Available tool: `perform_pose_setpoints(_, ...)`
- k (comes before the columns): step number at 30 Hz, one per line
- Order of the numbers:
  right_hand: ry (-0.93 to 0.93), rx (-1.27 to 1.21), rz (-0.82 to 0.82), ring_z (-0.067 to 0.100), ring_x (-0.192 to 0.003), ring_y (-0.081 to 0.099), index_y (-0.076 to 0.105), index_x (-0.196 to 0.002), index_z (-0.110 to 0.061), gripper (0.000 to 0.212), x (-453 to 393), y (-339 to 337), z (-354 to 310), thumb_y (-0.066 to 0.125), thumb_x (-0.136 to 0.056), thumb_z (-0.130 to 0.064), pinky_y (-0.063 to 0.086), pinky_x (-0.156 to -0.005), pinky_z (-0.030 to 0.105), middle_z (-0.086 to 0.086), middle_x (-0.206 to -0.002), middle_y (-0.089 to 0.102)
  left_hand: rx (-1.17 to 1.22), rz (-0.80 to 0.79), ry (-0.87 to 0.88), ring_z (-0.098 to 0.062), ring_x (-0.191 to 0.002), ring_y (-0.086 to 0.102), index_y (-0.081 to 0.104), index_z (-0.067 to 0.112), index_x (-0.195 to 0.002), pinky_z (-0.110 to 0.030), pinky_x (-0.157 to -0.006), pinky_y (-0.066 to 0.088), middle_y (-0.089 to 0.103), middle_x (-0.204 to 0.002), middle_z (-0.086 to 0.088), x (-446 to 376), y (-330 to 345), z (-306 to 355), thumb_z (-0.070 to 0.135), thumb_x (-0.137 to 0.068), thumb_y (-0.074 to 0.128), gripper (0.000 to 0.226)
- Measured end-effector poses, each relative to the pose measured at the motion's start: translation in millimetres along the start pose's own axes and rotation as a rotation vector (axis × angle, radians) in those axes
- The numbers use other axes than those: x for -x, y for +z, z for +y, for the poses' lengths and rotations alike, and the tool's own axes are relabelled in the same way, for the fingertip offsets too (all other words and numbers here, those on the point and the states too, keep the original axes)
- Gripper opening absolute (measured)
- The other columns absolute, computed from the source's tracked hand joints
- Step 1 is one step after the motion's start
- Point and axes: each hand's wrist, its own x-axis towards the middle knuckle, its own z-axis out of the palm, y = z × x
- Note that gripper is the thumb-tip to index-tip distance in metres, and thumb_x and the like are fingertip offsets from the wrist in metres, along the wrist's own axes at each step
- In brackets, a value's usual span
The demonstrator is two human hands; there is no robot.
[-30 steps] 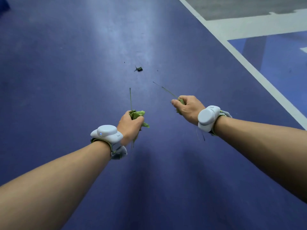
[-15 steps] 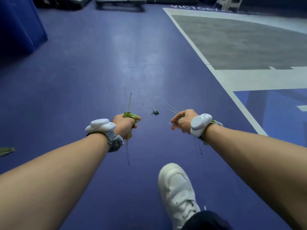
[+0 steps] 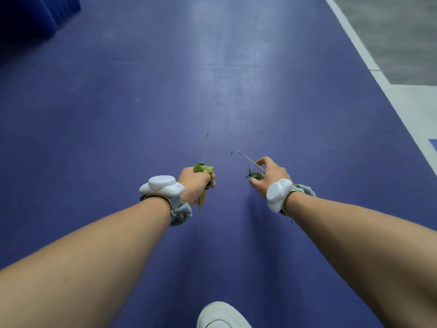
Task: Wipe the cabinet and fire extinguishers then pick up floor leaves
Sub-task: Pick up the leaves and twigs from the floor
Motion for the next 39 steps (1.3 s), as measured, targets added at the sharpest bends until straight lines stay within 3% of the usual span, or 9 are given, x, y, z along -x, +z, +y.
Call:
perform_pose_setpoints(7,-0.035,0.255,-0.224,0.031,-0.081,0.05,0.045,-0.1,-0.014,0.016,-37,20,-11,0.044,-0.097,-0.029,0.037,-0.071,0.03,0.009,-0.098,0.06,0.15,-0.085,-0.022,-0.013,-0.035,0.032,0.048,0.011,-0.068,-0.014,-0.045,0.025,0.055,-0.059,-0.007,-29,-34,-5,-0.004,-0.072,0.037,0.019)
perform_pose_setpoints(11,-0.118,-0.031,-0.243,0.021,-0.071,0.05,0.044,-0.087,-0.016,0.012,-19,40,-54,0.045,-0.096,-0.024,0.037,-0.058,0.026,0.0,-0.078,0.055,0.33,-0.054,-0.051,-0.013,-0.035,0.026,0.042,0.017,-0.068,-0.013,-0.042,0.028,0.045,-0.06,-0.004,-22,-66,-18,0.01,-0.054,0.043,0.016)
perform_pose_setpoints(14,-0.12,-0.248,-0.331,0.007,-0.045,0.049,0.04,-0.091,-0.015,0.006,7,62,-92,0.042,-0.096,-0.016,0.032,-0.035,0.015,0.007,-0.089,0.068,0.364,0.006,-0.057,-0.015,-0.039,0.026,0.039,0.018,-0.066,-0.015,-0.042,0.03,0.042,-0.059,-0.004,-14,-97,-39,0.015,-0.054,0.047,0.015)
perform_pose_setpoints(19,-0.201,-0.303,-0.453,0.02,-0.039,0.046,0.033,-0.082,-0.016,0.016,48,94,-176,0.043,-0.093,-0.01,0.024,-0.039,0.016,0.011,-0.079,0.067,0.574,0.158,-0.009,-0.013,-0.038,0.023,0.041,0.022,-0.064,-0.015,-0.041,0.026,0.036,-0.048,0.004,13,-163,-66,0.022,-0.061,0.059,0.018)
perform_pose_setpoints(23,-0.278,-0.227,-0.494,0.021,-0.04,0.045,0.033,-0.079,-0.016,0.02,67,89,-215,0.044,-0.091,-0.005,0.023,-0.045,0.021,0.013,-0.064,0.053,0.568,0.23,-0.044,-0.01,-0.034,0.017,0.037,0.025,-0.066,-0.012,-0.041,0.02,0.026,-0.04,0.009,27,-189,-80,0.022,-0.086,0.065,0.035)
perform_pose_setpoints(26,-0.372,-0.106,-0.503,0.02,-0.036,0.045,0.041,-0.094,-0.013,0.006,99,97,-266,0.042,-0.091,-0.008,0.024,-0.042,0.017,0.009,-0.058,0.055,0.614,0.332,-0.067,-0.01,-0.032,0.015,0.03,0.025,-0.063,-0.01,-0.043,0.017,0.022,-0.039,0.009,53,-243,-92,0.025,-0.094,0.055,0.04)
perform_pose_setpoints(29,-0.411,-0.041,-0.577,0.02,-0.04,0.048,0.054,-0.108,-0.011,0.019,132,98,-318,0.039,-0.096,-0.01,0.024,-0.042,0.016,0.007,-0.062,0.058,0.682,0.457,-0.057,-0.008,-0.028,0.013,0.029,0.024,-0.061,-0.007,-0.04,0.018,0.02,-0.036,0.009,73,-290,-101,0.026,-0.097,0.046,0.04)
perform_pose_setpoints(36,-0.614,0.294,-0.612,0.016,-0.044,0.043,0.059,-0.065,-0.02,0.03,179,119,-402,0.041,-0.084,-0.007,0.032,-0.041,0.015,-0.005,-0.051,0.055,0.639,0.739,-0.054,-0.004,-0.018,0.021,0.056,0.013,-0.073,-0.006,-0.032,0.019,0.027,-0.025,0.01,89,-369,-121,0.008,-0.102,0.031,0.038)
perform_pose_setpoints(39,-0.616,0.237,-0.603,0.016,-0.044,0.042,0.056,-0.06,-0.019,0.028,180,148,-427,0.043,-0.082,-0.009,0.03,-0.043,0.016,-0.008,-0.044,0.052,0.427,0.891,0.003,-0.012,-0.036,0.047,0.066,0.011,-0.086,-0.02,-0.041,0.031,0.047,-0.038,0.01,76,-397,-135,0.006,-0.101,0.035,0.035)
